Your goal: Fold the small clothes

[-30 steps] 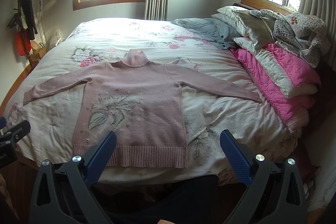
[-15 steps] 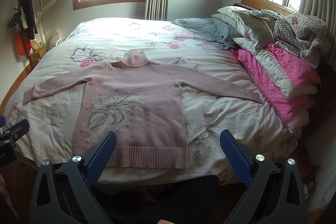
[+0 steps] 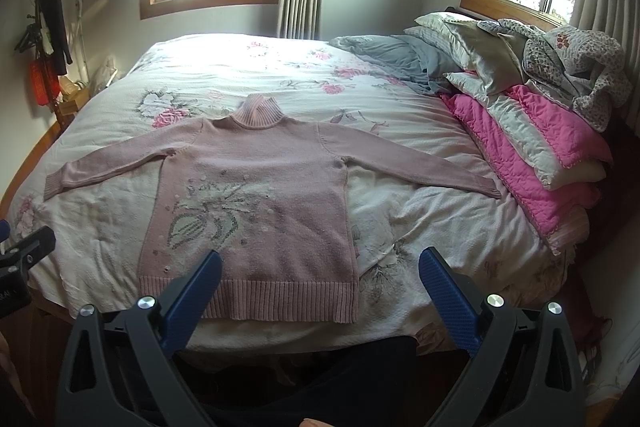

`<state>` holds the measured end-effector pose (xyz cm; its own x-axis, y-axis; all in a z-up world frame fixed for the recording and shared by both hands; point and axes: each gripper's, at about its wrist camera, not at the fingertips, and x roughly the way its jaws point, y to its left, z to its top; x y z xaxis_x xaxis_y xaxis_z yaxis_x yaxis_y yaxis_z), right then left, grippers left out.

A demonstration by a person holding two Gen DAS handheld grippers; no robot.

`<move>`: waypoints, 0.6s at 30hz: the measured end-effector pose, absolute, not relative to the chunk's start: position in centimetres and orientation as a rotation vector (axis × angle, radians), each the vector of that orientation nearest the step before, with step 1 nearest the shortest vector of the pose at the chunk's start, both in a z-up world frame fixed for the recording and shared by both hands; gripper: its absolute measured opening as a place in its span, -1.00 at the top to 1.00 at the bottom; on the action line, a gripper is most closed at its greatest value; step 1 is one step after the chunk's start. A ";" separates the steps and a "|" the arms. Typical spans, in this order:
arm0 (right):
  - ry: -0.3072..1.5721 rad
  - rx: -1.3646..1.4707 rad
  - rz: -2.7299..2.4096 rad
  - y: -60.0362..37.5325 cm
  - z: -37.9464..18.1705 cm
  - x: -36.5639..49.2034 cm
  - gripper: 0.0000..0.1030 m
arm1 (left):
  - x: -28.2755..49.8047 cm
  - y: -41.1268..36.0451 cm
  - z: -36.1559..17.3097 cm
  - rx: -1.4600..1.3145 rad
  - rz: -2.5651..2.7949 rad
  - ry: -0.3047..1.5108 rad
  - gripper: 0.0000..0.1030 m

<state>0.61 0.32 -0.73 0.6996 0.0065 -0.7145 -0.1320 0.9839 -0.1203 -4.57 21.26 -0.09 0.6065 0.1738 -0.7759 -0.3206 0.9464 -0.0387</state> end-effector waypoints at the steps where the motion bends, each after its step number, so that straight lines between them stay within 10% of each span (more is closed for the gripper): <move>1: 0.794 -0.167 0.078 0.3 -0.8 0.6 -0.93 | -4.6 21.3 -0.1 -0.181 0.288 0.875 -0.95; 18: 0.816 -0.165 0.076 0.4 -1.5 1.7 -0.93 | -4.0 21.8 -0.3 -0.178 0.293 0.885 -0.95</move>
<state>1.65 0.42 -1.47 0.6835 0.0036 -0.7299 -0.1307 0.9844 -0.1175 -3.98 21.80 -0.26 0.5969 0.1780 -0.7823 -0.3241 0.9455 -0.0322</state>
